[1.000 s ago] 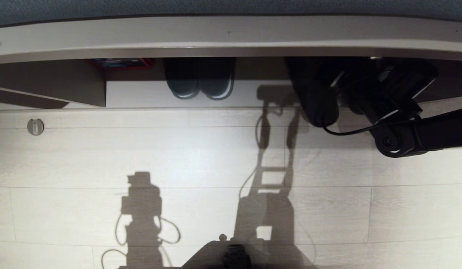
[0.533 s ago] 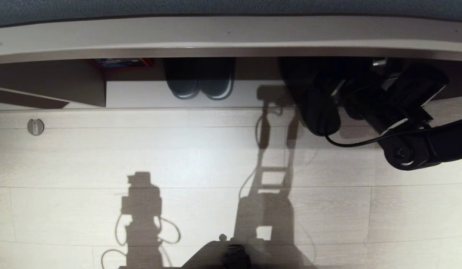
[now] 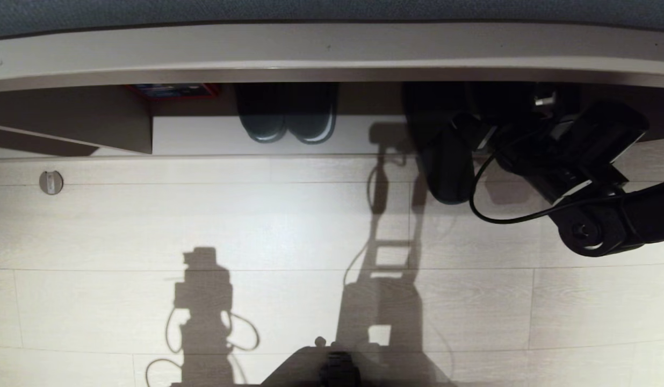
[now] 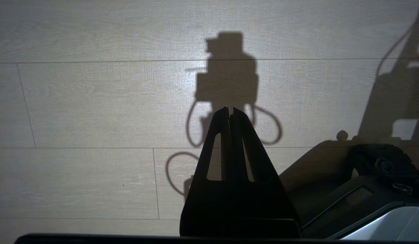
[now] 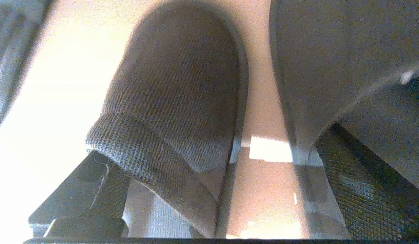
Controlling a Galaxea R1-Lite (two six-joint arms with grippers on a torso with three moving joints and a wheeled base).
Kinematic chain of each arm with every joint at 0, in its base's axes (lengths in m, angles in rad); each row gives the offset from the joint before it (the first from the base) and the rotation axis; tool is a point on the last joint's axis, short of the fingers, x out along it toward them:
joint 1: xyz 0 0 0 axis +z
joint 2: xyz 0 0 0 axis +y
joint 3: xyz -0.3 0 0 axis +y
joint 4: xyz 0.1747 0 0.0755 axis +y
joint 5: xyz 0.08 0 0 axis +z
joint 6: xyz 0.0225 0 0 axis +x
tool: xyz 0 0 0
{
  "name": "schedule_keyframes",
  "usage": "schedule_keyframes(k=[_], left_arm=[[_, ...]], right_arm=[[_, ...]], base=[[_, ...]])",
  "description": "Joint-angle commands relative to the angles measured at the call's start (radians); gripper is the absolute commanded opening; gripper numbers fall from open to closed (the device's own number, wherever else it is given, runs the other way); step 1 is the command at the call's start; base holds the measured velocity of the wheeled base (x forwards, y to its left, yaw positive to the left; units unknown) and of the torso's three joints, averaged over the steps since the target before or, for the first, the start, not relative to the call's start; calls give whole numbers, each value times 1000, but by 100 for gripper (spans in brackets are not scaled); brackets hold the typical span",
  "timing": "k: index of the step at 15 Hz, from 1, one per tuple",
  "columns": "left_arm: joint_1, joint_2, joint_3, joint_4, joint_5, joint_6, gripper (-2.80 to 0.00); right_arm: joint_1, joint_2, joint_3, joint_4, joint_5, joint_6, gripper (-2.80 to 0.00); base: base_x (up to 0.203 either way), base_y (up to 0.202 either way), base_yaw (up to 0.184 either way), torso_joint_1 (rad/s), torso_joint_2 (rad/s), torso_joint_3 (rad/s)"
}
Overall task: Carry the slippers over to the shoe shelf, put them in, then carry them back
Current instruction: Place the slippers into the shoe cabinet
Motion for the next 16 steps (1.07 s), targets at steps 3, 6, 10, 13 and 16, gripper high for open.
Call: schedule_keyframes(k=[3, 6, 10, 13, 16], left_arm=[[0, -2, 0, 0, 1, 0, -280], [0, -2, 0, 0, 1, 0, -280], [0, -2, 0, 0, 1, 0, -280], [0, -2, 0, 0, 1, 0, -280], [0, -2, 1, 0, 1, 0, -280]], right_arm=[[0, 6, 44, -12, 46, 3, 0], [-3, 5, 63, -38, 98, 6, 0], [-6, -1, 67, -41, 96, 3, 0], [-17, -2, 105, -46, 156, 0, 0], [-26, 6, 135, -52, 194, -2, 0]], base=[[0, 0, 0, 0, 0, 0], [0, 0, 0, 0, 0, 0], [0, 0, 0, 0, 0, 0], [0, 0, 0, 0, 0, 0], [0, 0, 0, 0, 0, 0]])
